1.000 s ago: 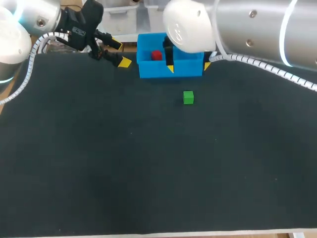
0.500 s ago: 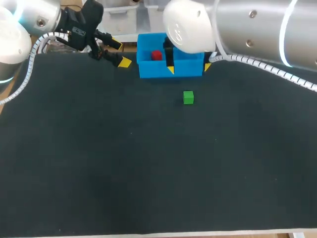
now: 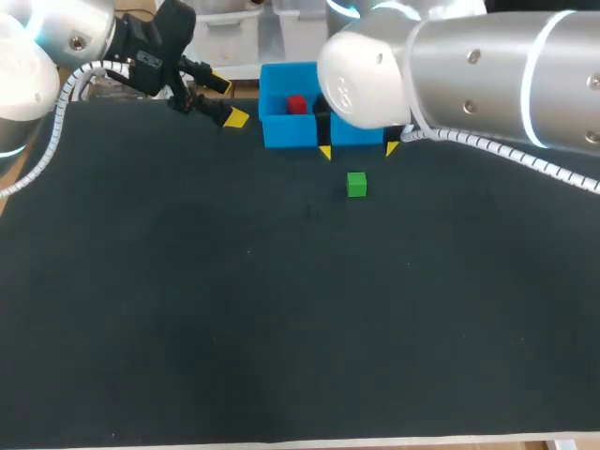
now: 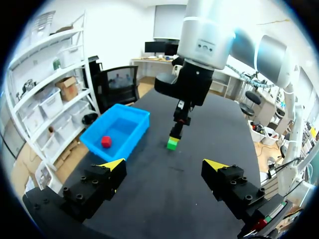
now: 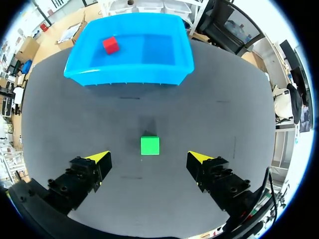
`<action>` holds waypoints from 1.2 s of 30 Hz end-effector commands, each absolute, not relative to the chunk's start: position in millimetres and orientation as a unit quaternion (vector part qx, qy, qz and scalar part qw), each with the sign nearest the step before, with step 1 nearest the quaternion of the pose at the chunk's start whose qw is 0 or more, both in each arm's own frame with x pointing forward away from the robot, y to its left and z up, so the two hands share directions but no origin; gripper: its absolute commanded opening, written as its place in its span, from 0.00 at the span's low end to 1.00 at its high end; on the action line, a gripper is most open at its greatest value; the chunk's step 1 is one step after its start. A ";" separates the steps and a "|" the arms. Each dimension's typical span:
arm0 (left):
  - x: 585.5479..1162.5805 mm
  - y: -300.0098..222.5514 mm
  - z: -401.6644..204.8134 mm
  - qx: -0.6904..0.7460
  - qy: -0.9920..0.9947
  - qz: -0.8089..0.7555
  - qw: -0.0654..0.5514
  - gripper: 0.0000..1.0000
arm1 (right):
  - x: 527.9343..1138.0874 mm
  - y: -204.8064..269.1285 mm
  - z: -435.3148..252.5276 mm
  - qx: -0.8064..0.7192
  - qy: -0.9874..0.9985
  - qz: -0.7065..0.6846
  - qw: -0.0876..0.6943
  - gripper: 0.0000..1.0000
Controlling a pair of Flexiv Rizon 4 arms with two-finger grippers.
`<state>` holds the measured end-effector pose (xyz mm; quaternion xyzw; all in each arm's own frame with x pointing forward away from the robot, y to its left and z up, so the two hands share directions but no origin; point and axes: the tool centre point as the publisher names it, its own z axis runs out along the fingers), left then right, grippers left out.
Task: Use the left arm to pick the red cube and place it into the blue plastic box first, then use the right arm to grasp the green cube and put it into the same blue plastic box after the first action is fully finished.
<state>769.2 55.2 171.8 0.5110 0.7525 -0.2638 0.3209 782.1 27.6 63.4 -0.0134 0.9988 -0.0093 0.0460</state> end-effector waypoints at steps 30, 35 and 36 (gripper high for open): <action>769.3 56.2 170.8 0.512 0.751 -0.265 0.323 1.00 | 783.6 30.8 5.6 -0.014 0.999 -0.029 0.022 1.00; 769.3 56.2 170.8 0.512 0.751 -0.265 0.323 1.00 | 783.1 30.7 0.2 -0.013 0.999 -0.030 0.019 1.00; 769.3 56.2 170.8 0.512 0.751 -0.265 0.323 1.00 | 782.9 30.8 -0.6 -0.013 0.999 -0.030 0.019 1.00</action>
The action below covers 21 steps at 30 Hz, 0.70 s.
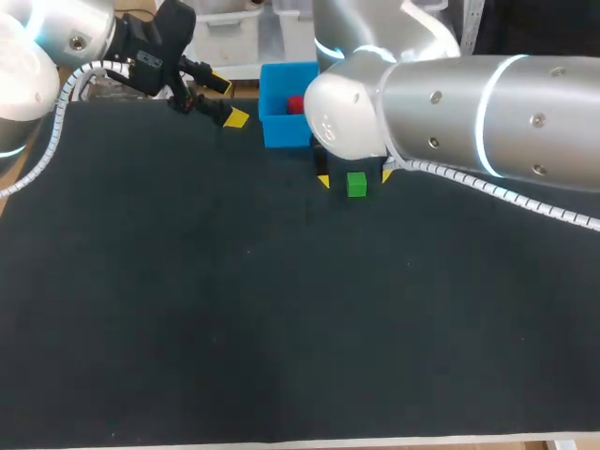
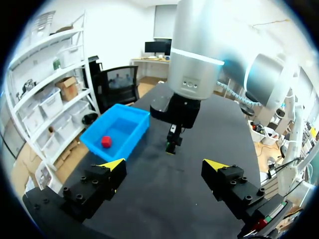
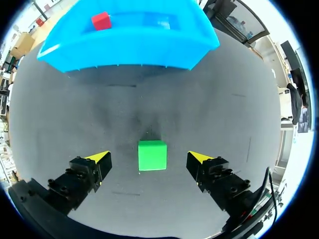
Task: Use the left arm to pick the red cube and place it into the blue plastic box first, then use the right arm to grasp the green cube and put it into the same blue plastic box after the first action is fully finished.
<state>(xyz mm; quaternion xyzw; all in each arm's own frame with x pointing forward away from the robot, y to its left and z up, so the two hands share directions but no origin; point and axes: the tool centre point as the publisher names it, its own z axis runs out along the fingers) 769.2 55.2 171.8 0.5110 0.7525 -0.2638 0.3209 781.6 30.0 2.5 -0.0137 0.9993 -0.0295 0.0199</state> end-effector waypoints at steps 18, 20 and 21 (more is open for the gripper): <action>769.3 56.2 170.8 0.512 0.751 -0.265 0.323 1.00 | 779.4 30.4 -16.3 -0.015 0.999 -0.027 0.017 0.02; 769.3 56.2 170.8 0.512 0.751 -0.265 0.323 1.00 | 778.8 30.1 -16.8 -0.015 0.999 -0.026 0.017 0.00; 769.3 56.2 170.8 0.512 0.751 -0.265 0.323 1.00 | 778.3 29.8 -17.3 -0.015 0.999 -0.027 0.017 0.00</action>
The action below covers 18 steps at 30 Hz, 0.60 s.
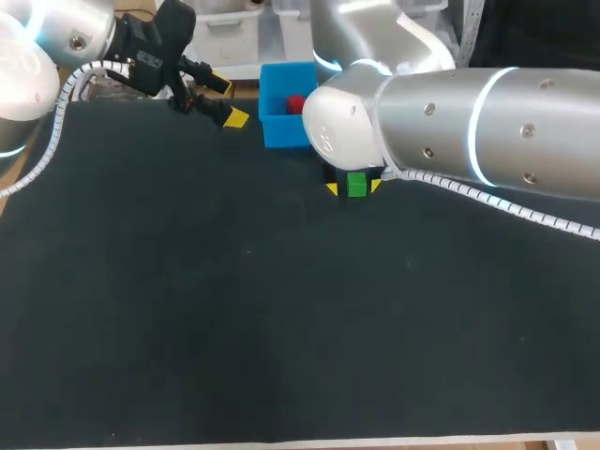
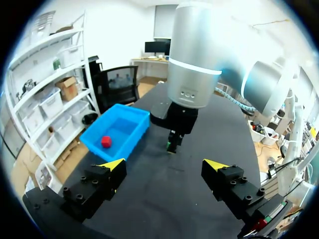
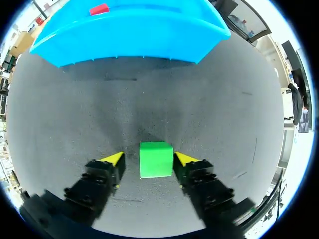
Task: Use the left arm to pick the red cube and place it into the blue plastic box first, then use the right arm to grasp the green cube and put it into the same blue plastic box after the first action is fully finished.
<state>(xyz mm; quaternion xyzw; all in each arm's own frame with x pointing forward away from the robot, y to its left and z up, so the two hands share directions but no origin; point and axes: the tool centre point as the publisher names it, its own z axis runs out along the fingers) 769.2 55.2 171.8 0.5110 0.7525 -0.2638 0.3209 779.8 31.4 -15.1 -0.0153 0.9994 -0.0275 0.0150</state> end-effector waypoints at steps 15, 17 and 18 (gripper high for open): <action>769.3 56.2 170.8 0.512 0.751 -0.265 0.323 1.00 | 779.4 21.2 21.7 -0.022 0.999 -0.029 0.039 0.00; 769.3 56.2 170.8 0.512 0.751 -0.265 0.323 1.00 | 781.8 21.7 31.0 -0.027 0.998 -0.028 0.046 0.00; 769.3 56.2 170.8 0.512 0.751 -0.265 0.323 1.00 | 783.2 22.5 35.7 -0.029 0.998 -0.029 0.047 0.00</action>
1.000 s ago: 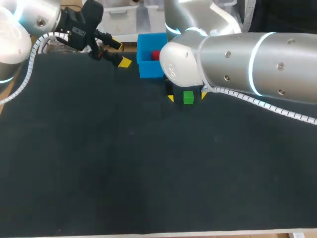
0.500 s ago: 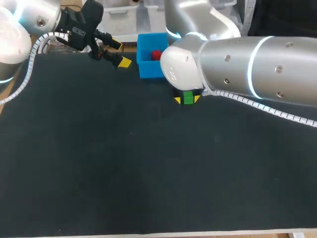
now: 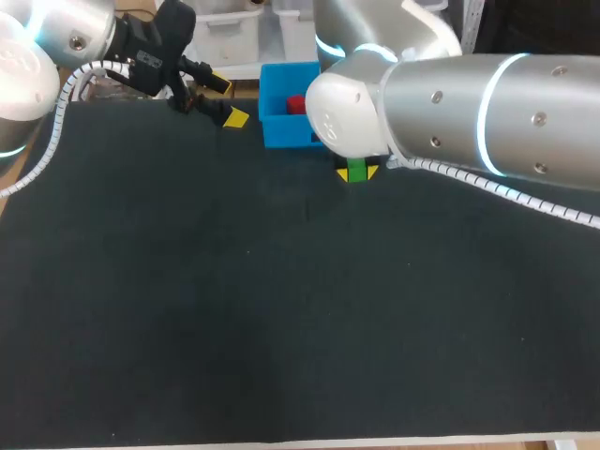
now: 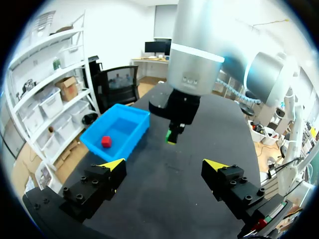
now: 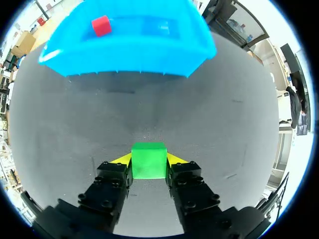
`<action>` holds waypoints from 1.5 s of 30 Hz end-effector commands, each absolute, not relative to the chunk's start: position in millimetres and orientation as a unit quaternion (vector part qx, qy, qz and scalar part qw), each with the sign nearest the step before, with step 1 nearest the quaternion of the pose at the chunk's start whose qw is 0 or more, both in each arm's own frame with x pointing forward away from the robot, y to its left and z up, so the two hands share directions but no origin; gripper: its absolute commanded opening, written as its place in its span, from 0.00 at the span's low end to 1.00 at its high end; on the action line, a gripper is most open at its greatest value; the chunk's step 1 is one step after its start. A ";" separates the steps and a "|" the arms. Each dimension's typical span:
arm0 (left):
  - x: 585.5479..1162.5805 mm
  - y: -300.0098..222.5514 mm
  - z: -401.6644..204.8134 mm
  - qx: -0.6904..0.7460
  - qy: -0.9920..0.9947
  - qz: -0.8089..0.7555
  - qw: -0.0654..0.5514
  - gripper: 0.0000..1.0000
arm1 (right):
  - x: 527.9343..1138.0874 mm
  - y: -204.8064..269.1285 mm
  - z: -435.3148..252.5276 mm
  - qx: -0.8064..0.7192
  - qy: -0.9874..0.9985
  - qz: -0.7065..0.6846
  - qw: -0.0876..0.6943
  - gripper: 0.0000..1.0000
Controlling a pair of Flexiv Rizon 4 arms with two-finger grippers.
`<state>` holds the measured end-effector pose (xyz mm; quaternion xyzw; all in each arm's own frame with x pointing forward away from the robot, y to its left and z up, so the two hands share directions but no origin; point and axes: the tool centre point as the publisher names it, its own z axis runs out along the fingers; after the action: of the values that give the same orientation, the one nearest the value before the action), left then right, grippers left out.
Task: Use the left arm to pick the red cube and place it into the blue plastic box first, then use the right arm to grasp the green cube and put it into the same blue plastic box after the first action is fully finished.
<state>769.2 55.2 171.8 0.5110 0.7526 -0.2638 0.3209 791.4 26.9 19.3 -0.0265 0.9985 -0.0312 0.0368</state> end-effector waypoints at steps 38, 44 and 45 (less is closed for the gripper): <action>769.3 56.2 170.8 0.512 0.751 -0.265 0.323 1.00 | 873.2 41.1 146.1 -0.089 0.982 0.044 0.158 0.00; 769.3 56.2 170.8 0.512 0.751 -0.265 0.323 1.00 | 894.6 35.8 156.6 -0.105 0.975 0.059 0.186 0.00; 769.3 56.2 170.8 0.512 0.751 -0.265 0.323 1.00 | 896.6 35.2 157.2 -0.107 0.974 0.063 0.189 0.00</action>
<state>769.2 55.3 171.8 0.5110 0.7526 -0.2637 0.3209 893.2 40.1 158.6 -0.1045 0.9751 0.0550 0.1875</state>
